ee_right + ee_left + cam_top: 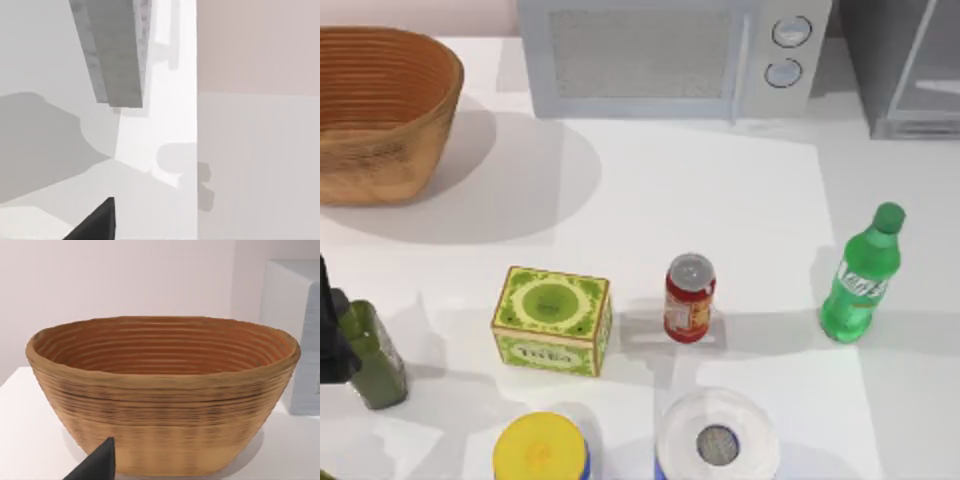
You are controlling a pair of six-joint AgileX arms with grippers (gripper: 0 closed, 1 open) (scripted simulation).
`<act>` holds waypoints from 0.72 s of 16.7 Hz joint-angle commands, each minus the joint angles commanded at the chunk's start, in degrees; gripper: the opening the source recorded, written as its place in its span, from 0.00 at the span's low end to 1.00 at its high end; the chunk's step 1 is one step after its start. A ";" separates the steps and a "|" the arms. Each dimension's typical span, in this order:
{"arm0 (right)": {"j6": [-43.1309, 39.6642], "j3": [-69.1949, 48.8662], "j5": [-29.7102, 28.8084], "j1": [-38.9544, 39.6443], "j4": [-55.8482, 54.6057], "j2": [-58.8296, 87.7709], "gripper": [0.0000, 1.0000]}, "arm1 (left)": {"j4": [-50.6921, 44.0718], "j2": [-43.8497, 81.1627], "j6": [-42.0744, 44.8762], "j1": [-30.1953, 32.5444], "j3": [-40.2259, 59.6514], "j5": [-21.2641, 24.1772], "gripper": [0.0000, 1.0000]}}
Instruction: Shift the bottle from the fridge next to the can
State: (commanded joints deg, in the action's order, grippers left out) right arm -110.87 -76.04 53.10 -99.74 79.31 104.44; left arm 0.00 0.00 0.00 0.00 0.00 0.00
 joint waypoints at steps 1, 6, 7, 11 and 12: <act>3.02 0.05 -0.34 1.82 -2.53 0.11 1.00 | 0.00 0.00 0.00 0.00 0.00 0.00 1.00; 24.74 0.39 -3.26 14.69 -19.90 0.65 1.00 | 0.00 0.00 0.00 0.00 0.00 0.00 1.00; 29.91 0.48 -3.99 17.75 -23.96 0.74 1.00 | 0.00 0.00 0.00 0.00 0.00 0.00 1.00; 50.48 0.88 -6.80 30.19 -40.47 0.98 1.00 | 0.00 0.00 0.00 0.00 0.00 0.00 1.00; 55.12 0.98 -7.43 33.13 -44.35 1.00 1.00 | 0.00 0.00 0.00 0.00 0.00 0.00 1.00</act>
State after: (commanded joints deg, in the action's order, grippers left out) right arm -55.74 -75.07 45.67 -66.61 34.96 105.45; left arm 0.00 0.00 0.00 0.00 0.00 0.00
